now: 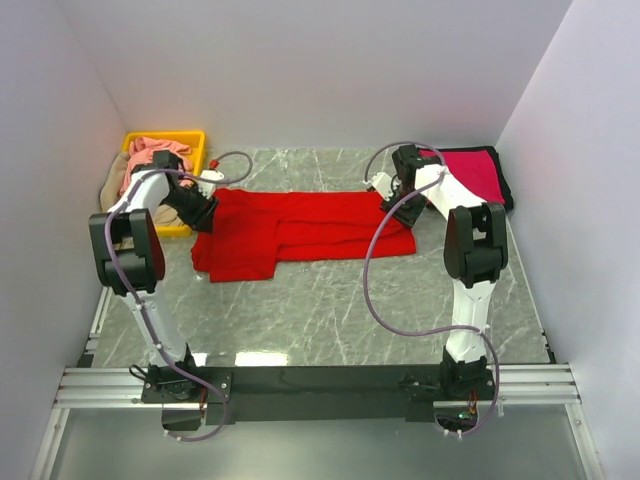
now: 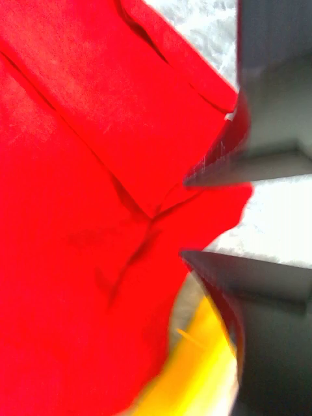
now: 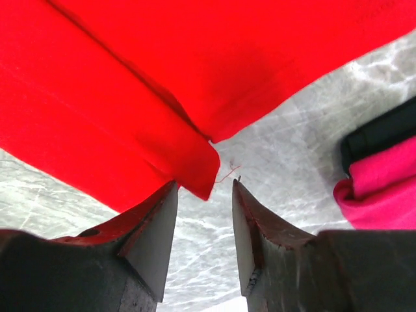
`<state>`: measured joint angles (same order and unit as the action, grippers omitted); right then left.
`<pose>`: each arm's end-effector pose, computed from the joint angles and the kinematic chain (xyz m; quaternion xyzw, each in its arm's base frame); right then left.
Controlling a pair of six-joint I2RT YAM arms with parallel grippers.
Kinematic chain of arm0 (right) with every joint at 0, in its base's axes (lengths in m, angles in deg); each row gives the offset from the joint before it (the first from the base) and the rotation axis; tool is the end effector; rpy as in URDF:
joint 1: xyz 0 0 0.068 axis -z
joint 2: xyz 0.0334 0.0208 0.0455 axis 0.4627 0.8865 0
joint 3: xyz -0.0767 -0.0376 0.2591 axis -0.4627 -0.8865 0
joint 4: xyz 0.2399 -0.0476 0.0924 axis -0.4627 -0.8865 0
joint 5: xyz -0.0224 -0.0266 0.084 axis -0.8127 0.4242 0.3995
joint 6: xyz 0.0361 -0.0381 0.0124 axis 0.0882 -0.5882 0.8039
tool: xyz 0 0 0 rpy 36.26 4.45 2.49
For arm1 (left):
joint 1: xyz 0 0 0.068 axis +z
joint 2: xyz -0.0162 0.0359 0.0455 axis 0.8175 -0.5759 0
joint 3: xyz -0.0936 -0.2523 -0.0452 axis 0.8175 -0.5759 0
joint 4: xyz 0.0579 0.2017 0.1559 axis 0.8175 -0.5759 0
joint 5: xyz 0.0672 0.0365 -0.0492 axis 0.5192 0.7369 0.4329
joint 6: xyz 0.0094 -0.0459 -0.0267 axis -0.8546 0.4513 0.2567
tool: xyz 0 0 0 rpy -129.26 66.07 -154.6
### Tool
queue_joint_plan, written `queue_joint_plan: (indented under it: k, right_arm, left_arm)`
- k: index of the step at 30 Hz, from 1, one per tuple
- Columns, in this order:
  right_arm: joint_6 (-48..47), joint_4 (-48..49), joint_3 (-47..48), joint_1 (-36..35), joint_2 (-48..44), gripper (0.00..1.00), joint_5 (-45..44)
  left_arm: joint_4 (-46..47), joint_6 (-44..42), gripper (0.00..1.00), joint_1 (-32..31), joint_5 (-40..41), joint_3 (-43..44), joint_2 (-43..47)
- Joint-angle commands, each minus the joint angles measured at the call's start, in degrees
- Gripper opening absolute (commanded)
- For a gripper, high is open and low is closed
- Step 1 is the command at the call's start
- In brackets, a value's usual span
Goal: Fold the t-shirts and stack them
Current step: Fold the tshirt
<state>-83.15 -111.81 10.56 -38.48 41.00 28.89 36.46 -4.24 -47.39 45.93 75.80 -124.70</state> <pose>0.4200 0.0811 0.1968 -0.4915 0.8620 -0.0384 0.1175 0.4016 0.0360 0.2034 0.3653 0.8934 -0.1560 0.2098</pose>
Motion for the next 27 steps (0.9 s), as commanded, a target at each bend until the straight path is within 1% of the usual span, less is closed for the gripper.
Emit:
queue_joint_plan:
  k: [1,2,3,4,5,6,8,9,11,12,14,18,22,25,27]
  right_arm:
    - [3.96,-2.89,3.31,0.37,-3.83,0.47,-0.78]
    - [4.67,-3.78,4.10,0.46,-4.27,0.47,-0.34]
    - [6.07,-4.66,4.28,0.46,-4.80,0.48,-0.43]
    - [6.69,-6.23,4.46,0.46,-5.85,0.47,2.18]
    - [7.31,-6.77,4.11,0.46,-6.29,0.47,2.99]
    - [8.53,-7.12,3.76,0.28,-6.73,0.47,3.61]
    - [9.42,-8.09,2.80,0.37,-7.53,0.47,5.54]
    - [9.94,-8.61,2.44,0.37,-7.70,0.47,6.42]
    - [10.30,-9.76,2.09,0.28,-8.23,0.46,9.57]
    - [10.04,-10.11,1.91,0.11,-8.67,0.45,10.64]
    - [9.60,-10.81,1.38,-0.94,-9.98,0.44,13.96]
    - [9.16,-9.85,-0.11,-3.76,-11.74,0.40,15.57]
    - [10.04,-10.63,0.67,-3.76,-10.00,0.39,17.15]
    - [9.69,-11.17,1.55,-4.37,-9.90,0.38,20.48]
    - [9.77,-10.73,1.91,-5.60,-9.55,0.38,20.06]
  left_arm:
    - [-0.42,0.68,0.52,1.70,-3.40,0.17,7.69]
    - [-1.03,-0.28,0.53,1.87,-4.10,-0.71,9.19]
    - [-3.56,-1.60,0.55,1.70,-5.76,-2.89,12.25]
    - [-4.11,-3.87,0.55,1.26,-6.22,-4.40,13.84]
    - [-4.29,-4.24,0.55,0.56,-6.31,-6.24,15.25]
    - [-4.81,-5.03,0.54,-1.27,-6.14,-9.82,17.79]
    - [-3.50,-6.00,0.53,-3.65,-5.35,-13.88,19.83]
    - [-2.45,-5.83,0.53,-5.84,-4.99,-17.82,21.49]
    - [0.89,-4.86,0.54,-7.00,-3.50,-21.09,22.65]
    - [1.51,-4.77,0.53,-9.87,-2.80,-23.28,22.74]
    - [2.83,-4.07,0.53,-10.52,-2.27,-24.53,22.74]
    - [3.53,-5.55,0.53,-10.52,-1.39,-26.73,22.91]
    - [5.02,-6.18,0.53,-12.71,-0.60,-28.14,21.25]
    - [7.31,-5.65,0.53,-13.68,0.28,-29.72,20.28]
    - [8.36,-5.74,0.53,-13.77,1.33,-30.77,19.67]
